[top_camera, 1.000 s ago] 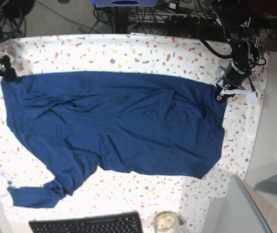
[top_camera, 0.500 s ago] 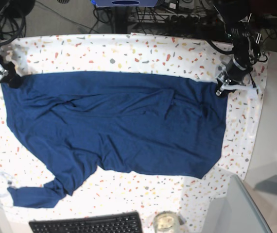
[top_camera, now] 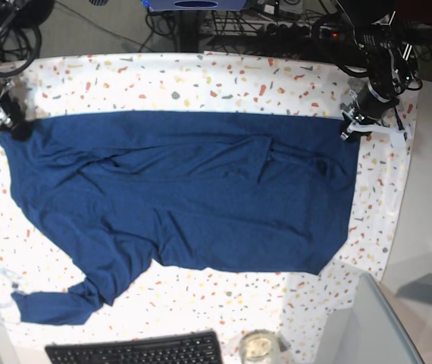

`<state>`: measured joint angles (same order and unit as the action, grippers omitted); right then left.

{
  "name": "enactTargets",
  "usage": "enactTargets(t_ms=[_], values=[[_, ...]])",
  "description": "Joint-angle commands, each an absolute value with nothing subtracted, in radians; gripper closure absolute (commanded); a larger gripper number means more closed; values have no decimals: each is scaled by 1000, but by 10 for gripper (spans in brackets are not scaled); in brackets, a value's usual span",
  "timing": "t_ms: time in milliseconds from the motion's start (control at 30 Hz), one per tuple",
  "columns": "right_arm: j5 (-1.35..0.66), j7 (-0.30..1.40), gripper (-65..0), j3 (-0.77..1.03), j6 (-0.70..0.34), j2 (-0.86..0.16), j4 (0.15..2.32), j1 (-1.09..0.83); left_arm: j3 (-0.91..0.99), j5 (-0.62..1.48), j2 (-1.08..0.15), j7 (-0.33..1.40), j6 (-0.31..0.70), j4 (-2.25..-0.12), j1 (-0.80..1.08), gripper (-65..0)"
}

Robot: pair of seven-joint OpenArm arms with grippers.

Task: Layout the t-shirt on the table in an organized manner, then fold the t-shirt properly
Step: 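Pull the shoulder edge taut with both grippers, stretching the shirt flat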

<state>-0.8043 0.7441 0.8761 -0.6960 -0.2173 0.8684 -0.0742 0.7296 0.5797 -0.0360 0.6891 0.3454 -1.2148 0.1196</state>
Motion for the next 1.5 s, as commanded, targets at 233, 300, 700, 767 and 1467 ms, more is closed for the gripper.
enactTargets(t_ms=[233, 300, 700, 767, 1467], values=[[-808, 773, -8, 878, -674, -231, 986, -91, 733, 588, -45, 687, 355, -1233, 117, 0], [-808, 817, -6, 881, -622, -229, 1021, -88, 733, 590, -56, 687, 354, -1233, 117, 0], [-928, 1020, -6, 883, -409, -223, 1264, -96, 811, 590, -51, 840, 351, -1371, 110, 0], [-949, 1047, -6, 883, -366, -223, 1270, -97, 832, 590, -51, 849, 351, -1383, 110, 0], [-960, 1056, -5, 906, -320, -222, 1251, -229, 866, 588, -38, 845, 355, -1386, 260, 0]])
